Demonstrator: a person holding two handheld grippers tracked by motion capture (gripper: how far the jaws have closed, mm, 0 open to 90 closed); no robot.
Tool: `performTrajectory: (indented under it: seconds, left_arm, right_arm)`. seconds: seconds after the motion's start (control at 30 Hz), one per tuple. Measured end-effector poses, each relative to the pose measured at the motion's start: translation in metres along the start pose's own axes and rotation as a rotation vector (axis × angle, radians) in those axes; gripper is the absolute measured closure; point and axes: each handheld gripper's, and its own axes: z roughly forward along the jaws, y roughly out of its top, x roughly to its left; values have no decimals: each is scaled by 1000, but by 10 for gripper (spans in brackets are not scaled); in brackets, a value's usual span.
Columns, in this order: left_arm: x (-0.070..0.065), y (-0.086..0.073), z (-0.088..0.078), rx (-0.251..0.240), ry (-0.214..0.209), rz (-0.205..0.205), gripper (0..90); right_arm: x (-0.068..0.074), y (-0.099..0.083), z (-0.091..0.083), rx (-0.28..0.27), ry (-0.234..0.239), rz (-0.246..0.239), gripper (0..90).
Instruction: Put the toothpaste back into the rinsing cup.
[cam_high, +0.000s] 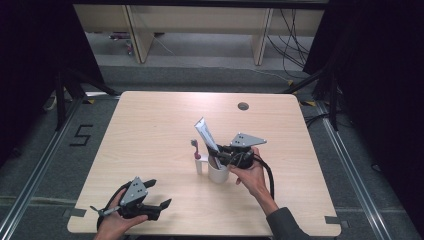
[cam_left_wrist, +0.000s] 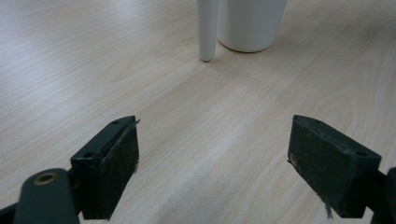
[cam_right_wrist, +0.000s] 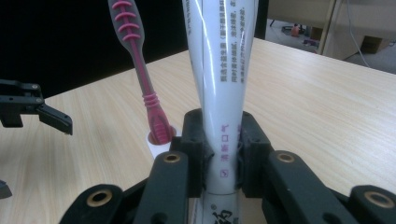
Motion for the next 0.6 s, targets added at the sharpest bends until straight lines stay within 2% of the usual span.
performTrajectory:
  seconds: [0.07, 0.13, 0.2, 0.27, 0.3, 0.37, 0.4, 0.43, 0.47, 0.53, 0.6]
  left_arm:
    - [0, 0, 0, -4, -4, 0, 161]
    - [0, 0, 0, 0, 0, 0, 161]
    - [0, 0, 0, 0, -1, 1, 160]
    - [0, 0, 0, 0, 0, 0, 160]
    - [0, 0, 0, 0, 0, 0, 161]
    - [0, 0, 0, -1, -1, 0, 161]
    - [0, 0, 0, 0, -1, 1, 161]
    - [0, 0, 0, -2, -3, 0, 161]
    - [0, 0, 0, -4, -5, 0, 161]
    - [1, 0, 0, -4, -3, -1, 161]
    - [1, 0, 0, -4, -4, 0, 161]
  right_arm:
    - [2, 0, -1, 14, 10, 18, 764]
    - [0, 0, -1, 19, 13, -9, 764]
    - [1, 1, -3, 31, -8, -18, 765]
    - [2, 1, -3, 43, 5, -11, 765]
    - [3, 1, -4, 39, -19, -36, 765]
    - [5, 1, -4, 47, -14, -29, 766]
    - [4, 2, -4, 46, -16, -55, 766]
    - [6, 2, -6, 69, -13, -35, 765]
    - [6, 2, -5, 60, -18, -52, 765]
    - [8, 3, -6, 79, -12, -45, 763]
    - [9, 2, -8, 75, -42, -57, 763]
